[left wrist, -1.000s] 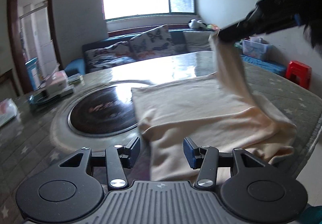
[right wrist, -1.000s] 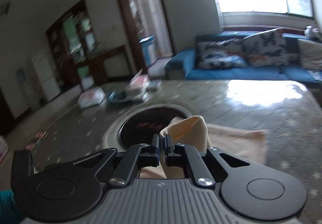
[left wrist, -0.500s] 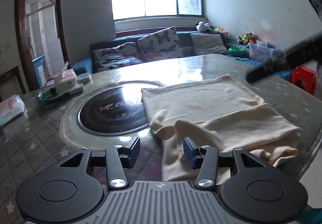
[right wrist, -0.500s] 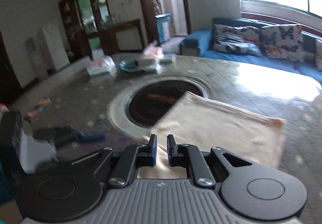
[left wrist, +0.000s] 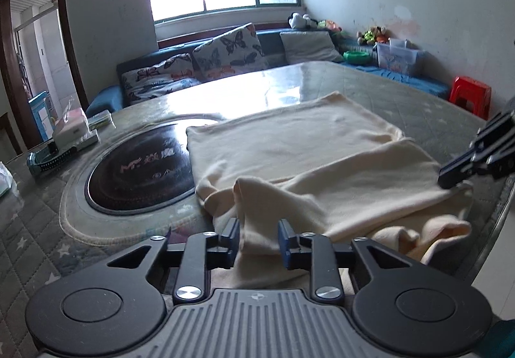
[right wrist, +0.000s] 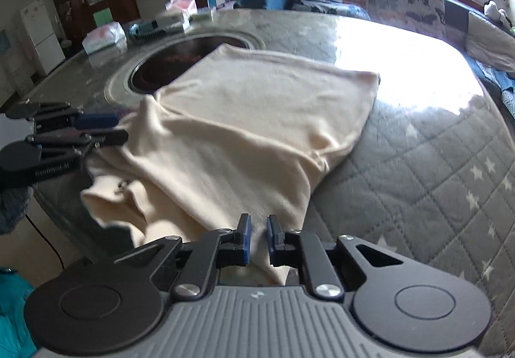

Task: Fold clothes
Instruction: 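Grasp the sweatshirt hem edge with the left gripper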

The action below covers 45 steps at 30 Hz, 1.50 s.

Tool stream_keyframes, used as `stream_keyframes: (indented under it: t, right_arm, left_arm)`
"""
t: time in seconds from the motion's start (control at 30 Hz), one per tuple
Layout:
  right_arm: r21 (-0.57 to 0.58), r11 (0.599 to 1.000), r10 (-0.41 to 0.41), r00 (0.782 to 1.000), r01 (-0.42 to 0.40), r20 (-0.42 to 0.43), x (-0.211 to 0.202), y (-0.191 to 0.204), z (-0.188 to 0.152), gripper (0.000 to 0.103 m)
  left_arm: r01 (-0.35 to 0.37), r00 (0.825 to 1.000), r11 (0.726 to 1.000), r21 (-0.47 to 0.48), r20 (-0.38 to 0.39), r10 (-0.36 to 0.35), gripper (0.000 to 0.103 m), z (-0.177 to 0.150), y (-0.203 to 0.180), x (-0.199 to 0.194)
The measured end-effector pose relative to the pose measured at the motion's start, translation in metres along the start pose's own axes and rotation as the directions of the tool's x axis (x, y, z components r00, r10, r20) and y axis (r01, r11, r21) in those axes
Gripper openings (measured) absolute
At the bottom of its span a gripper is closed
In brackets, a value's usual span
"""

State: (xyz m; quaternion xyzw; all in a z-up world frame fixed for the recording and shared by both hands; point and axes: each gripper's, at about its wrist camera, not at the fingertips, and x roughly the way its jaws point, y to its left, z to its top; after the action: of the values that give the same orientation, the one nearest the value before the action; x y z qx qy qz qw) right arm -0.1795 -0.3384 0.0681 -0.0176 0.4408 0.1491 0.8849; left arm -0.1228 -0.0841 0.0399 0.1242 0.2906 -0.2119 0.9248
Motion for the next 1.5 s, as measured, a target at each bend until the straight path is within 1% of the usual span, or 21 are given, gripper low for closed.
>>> stream_keyframes:
  t: [0.03,0.13,0.2,0.23,0.3,0.37,0.43,0.5,0.57,0.63,0.7,0.77,0.83,0.9,1.0,1.03,1.13,1.23,1.27,1.37,1.5]
  right_arm:
    - [-0.001,1.0,0.004,1.0,-0.004,0.002,0.0,-0.001,0.0,0.01]
    - [-0.007,1.0,-0.007,0.999,0.008,0.054,-0.004,-0.004,0.01,0.011]
    - [0.0,1.0,-0.014,0.997,0.014,0.08,-0.003,-0.007,0.017,0.011]
    - [0.005,1.0,-0.015,0.995,0.015,0.094,0.001,-0.01,0.023,0.011]
    - [0.015,1.0,-0.027,0.994,0.026,0.102,0.011,-0.015,0.028,0.011]
    - [0.03,0.998,-0.06,0.994,0.058,0.092,0.022,-0.022,0.03,0.011]
    - [0.057,0.996,-0.074,0.994,0.069,0.082,0.028,-0.029,0.029,0.013]
    - [0.086,0.995,-0.064,0.994,0.057,0.087,0.029,-0.036,0.027,0.014]
    - [0.092,0.994,-0.071,0.993,0.063,0.092,0.027,-0.038,0.028,0.015]
    - [0.087,0.994,-0.079,0.992,0.07,0.101,0.024,-0.038,0.029,0.015]
    - [0.07,0.994,-0.086,0.99,0.079,0.116,0.021,-0.035,0.031,0.015]
    - [0.051,0.996,-0.084,0.988,0.078,0.13,0.019,-0.03,0.033,0.015]
    - [0.033,0.997,-0.072,0.989,0.068,0.129,0.02,-0.026,0.034,0.015]
    - [0.015,0.998,-0.059,0.99,0.058,0.126,0.022,-0.021,0.035,0.016]
    - [-0.001,0.998,-0.066,0.991,0.066,0.114,0.03,-0.017,0.033,0.017]
    - [-0.002,0.998,-0.069,0.991,0.07,0.116,0.031,-0.018,0.033,0.017]
    - [0.013,0.997,-0.083,0.99,0.082,0.112,0.032,-0.021,0.033,0.017]
    - [0.002,0.995,-0.103,0.988,0.104,0.113,0.029,-0.023,0.032,0.017]
    - [-0.002,0.994,-0.106,0.988,0.107,0.117,0.028,-0.023,0.033,0.017]
    - [-0.015,0.996,-0.088,0.986,0.091,0.139,0.022,-0.017,0.035,0.017]
    - [-0.058,0.997,-0.035,0.988,0.044,0.149,0.021,-0.001,0.037,0.018]
  left_arm:
    - [-0.003,1.0,1.0,-0.001,-0.007,0.003,0.022,-0.001,0.0,0.001]
    - [-0.007,1.0,1.0,0.001,-0.011,0.007,0.016,-0.003,0.0,0.002]
    - [-0.009,1.0,1.0,0.005,-0.004,0.009,0.012,-0.004,-0.001,0.001]
    - [-0.013,1.0,1.0,0.007,-0.001,0.013,0.008,-0.004,-0.001,0.0]
    - [-0.02,1.0,1.0,0.009,0.002,0.02,0.004,-0.004,0.0,-0.002]
    - [-0.027,1.0,1.0,0.01,0.004,0.027,0.003,-0.005,0.001,-0.005]
    - [-0.043,0.999,0.999,0.014,-0.001,0.043,0.002,-0.007,0.004,-0.008]
    - [-0.066,0.998,0.998,0.022,-0.013,0.066,0.002,-0.009,0.007,-0.01]
    - [-0.072,0.997,0.997,0.011,-0.033,0.072,0.002,-0.009,0.012,-0.01]
    - [-0.078,0.996,0.997,-0.009,-0.035,0.078,0.003,-0.006,0.017,-0.011]
    - [-0.06,0.998,0.998,-0.03,-0.021,0.06,0.004,0.001,0.019,-0.011]
    - [-0.02,1.0,0.999,-0.046,-0.001,0.02,0.004,0.01,0.017,-0.009]
    - [0.014,1.0,0.999,-0.043,0.011,-0.013,0.006,0.018,0.011,-0.002]
    - [0.027,1.0,0.999,-0.034,0.015,-0.027,0.006,0.023,0.006,0.008]
    - [0.041,0.999,0.999,-0.019,0.013,-0.041,0.007,0.027,0.0,0.023]
    - [0.04,0.999,0.999,-0.013,0.009,-0.04,0.007,0.028,-0.001,0.027]
    - [-0.011,0.999,1.0,0.01,-0.036,0.012,0.007,0.022,0.001,0.034]
    - [-0.015,0.999,1.0,0.02,-0.03,0.016,0.007,0.015,0.006,0.025]
    - [-0.021,0.999,0.999,0.024,-0.029,0.022,0.009,0.015,0.007,0.022]
    - [-0.025,0.999,1.0,0.009,-0.02,0.025,0.009,0.017,0.01,0.017]
    - [0.009,1.0,1.0,0.0,-0.006,-0.009,0.009,0.024,0.007,0.021]
